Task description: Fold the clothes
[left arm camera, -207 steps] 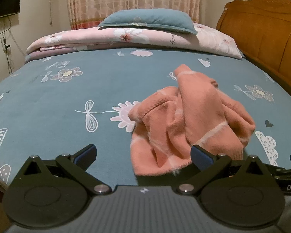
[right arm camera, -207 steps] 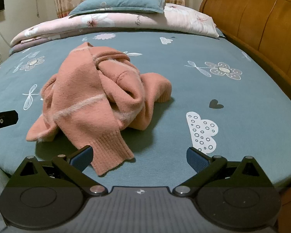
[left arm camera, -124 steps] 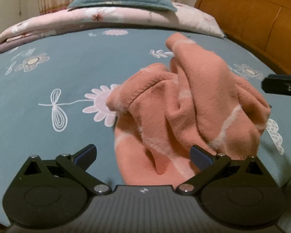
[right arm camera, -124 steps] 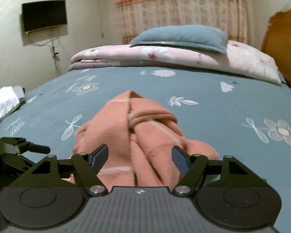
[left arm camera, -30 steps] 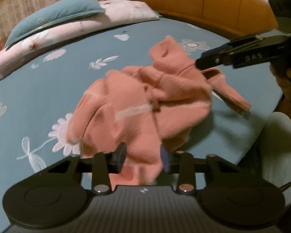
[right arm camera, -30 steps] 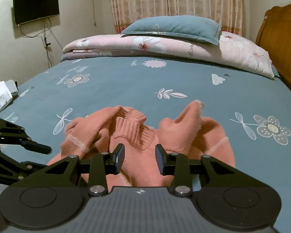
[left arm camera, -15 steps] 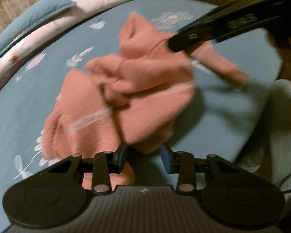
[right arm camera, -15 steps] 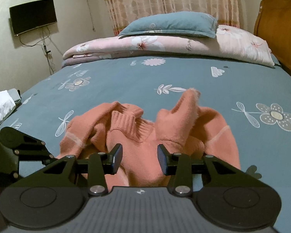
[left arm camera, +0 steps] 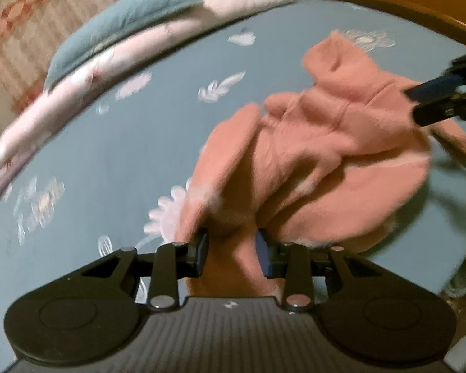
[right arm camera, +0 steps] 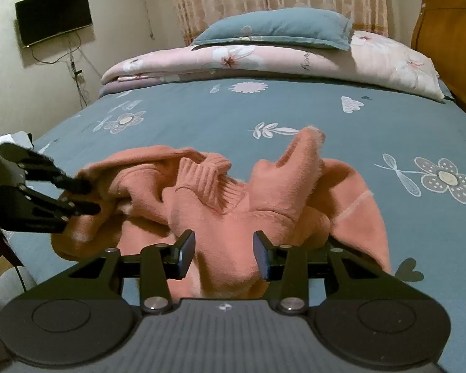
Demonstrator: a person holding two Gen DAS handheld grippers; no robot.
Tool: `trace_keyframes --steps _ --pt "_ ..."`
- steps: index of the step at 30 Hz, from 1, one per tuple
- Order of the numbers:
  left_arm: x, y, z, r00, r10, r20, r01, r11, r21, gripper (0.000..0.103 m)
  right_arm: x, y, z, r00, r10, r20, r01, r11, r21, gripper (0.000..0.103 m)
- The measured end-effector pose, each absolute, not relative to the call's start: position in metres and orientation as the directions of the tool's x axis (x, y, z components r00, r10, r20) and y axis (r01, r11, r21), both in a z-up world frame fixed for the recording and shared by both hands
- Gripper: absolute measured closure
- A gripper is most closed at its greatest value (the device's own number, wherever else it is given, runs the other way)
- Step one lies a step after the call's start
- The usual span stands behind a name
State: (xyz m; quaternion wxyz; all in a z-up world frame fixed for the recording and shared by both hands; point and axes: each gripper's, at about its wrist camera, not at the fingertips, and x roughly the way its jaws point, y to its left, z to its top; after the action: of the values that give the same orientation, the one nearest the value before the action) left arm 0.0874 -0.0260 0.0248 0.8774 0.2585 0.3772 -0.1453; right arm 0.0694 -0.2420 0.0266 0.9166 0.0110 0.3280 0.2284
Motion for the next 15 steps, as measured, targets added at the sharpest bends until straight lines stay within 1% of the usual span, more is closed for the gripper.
trace_keyframes --steps 2,4,11,15 --pt "0.081 -0.031 0.038 0.688 -0.101 -0.719 0.483 0.803 0.350 0.068 0.070 -0.239 0.028 0.681 0.430 -0.593 -0.420 0.892 0.164 0.054" --pt "0.081 -0.037 0.045 0.704 -0.113 -0.701 0.496 0.784 0.372 0.068 0.073 -0.236 0.029 0.680 0.436 -0.590 -0.427 0.889 0.165 0.054" --pt "0.120 -0.059 0.039 0.727 -0.079 -0.682 0.485 0.763 0.428 0.068 0.075 -0.232 0.025 0.668 0.446 -0.595 -0.442 0.882 0.165 0.054" --pt "0.136 -0.057 0.041 0.726 -0.081 -0.683 0.476 0.776 0.414 0.068 0.077 -0.241 0.024 0.669 0.436 -0.602 -0.432 0.887 0.163 0.054"
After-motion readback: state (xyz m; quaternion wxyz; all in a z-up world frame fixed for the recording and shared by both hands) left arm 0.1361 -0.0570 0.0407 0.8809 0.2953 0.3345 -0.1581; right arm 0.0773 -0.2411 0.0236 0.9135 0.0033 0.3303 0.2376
